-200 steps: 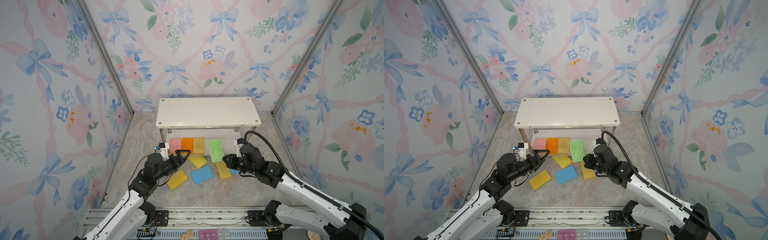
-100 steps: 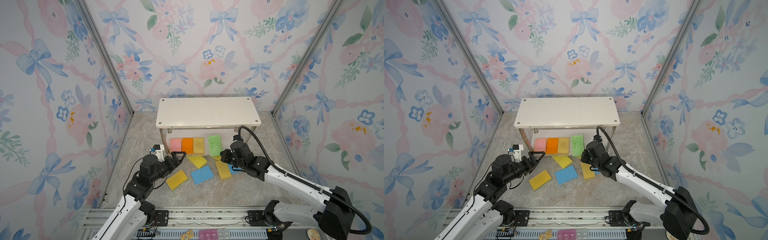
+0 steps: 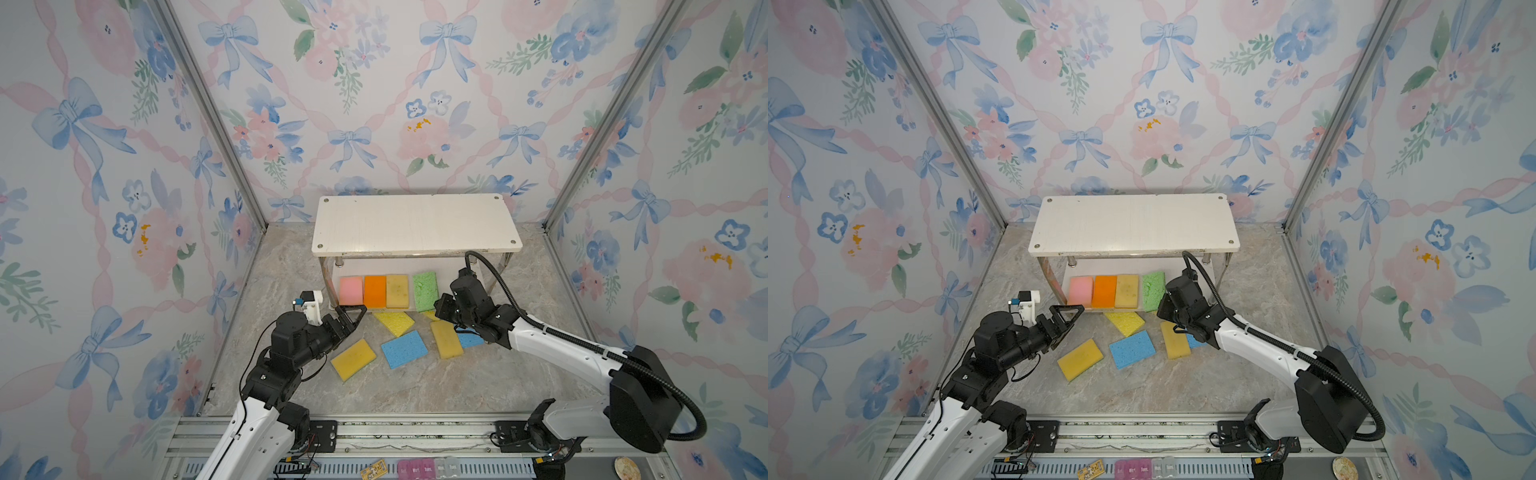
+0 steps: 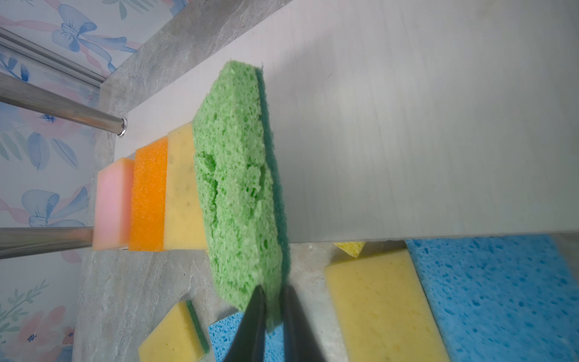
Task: Arrange cleaning sponges on a shelf
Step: Place the cleaning sponge at the shelf.
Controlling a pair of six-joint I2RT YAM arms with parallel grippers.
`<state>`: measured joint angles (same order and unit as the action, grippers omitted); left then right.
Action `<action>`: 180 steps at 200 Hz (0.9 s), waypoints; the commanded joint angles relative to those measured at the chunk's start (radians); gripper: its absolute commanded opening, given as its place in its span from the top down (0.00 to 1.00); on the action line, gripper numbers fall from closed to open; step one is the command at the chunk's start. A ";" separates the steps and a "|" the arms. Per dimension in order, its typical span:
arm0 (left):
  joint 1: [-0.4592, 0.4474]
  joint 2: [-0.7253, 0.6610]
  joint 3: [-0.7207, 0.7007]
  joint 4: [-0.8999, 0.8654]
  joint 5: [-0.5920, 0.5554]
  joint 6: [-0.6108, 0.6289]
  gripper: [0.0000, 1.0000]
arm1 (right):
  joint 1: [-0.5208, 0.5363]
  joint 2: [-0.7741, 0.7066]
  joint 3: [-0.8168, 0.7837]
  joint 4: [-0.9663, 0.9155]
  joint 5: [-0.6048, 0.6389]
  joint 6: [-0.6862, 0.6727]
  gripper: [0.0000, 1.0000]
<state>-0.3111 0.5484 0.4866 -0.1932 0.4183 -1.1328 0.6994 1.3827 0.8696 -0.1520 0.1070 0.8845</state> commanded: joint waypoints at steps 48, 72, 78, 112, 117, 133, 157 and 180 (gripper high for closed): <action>0.023 -0.027 0.005 -0.029 0.042 0.017 0.02 | -0.035 0.068 0.036 0.081 -0.029 0.033 0.83; 0.028 -0.035 -0.001 -0.029 0.046 0.015 0.02 | -0.035 0.092 0.042 0.091 -0.040 0.035 0.83; 0.030 -0.036 -0.002 -0.029 0.048 0.015 0.02 | -0.036 0.097 0.041 0.098 -0.040 0.038 0.83; 0.036 -0.043 -0.005 -0.029 0.056 0.013 0.02 | -0.036 0.126 0.042 0.117 -0.047 0.054 0.71; 0.037 -0.044 -0.005 -0.029 0.056 0.013 0.02 | -0.037 0.130 0.042 0.120 -0.052 0.056 0.69; 0.040 -0.048 -0.009 -0.029 0.057 0.012 0.02 | -0.037 0.140 0.044 0.127 -0.061 0.059 0.64; 0.043 -0.050 -0.014 -0.029 0.056 0.011 0.02 | -0.039 0.149 0.051 0.121 -0.063 0.056 0.52; 0.046 -0.044 -0.013 -0.029 0.057 0.015 0.02 | -0.046 0.157 0.058 0.116 -0.076 0.049 0.44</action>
<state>-0.2737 0.5072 0.4862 -0.2123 0.4614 -1.1328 0.6704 1.5208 0.8928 -0.0463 0.0448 0.9337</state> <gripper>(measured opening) 0.979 0.531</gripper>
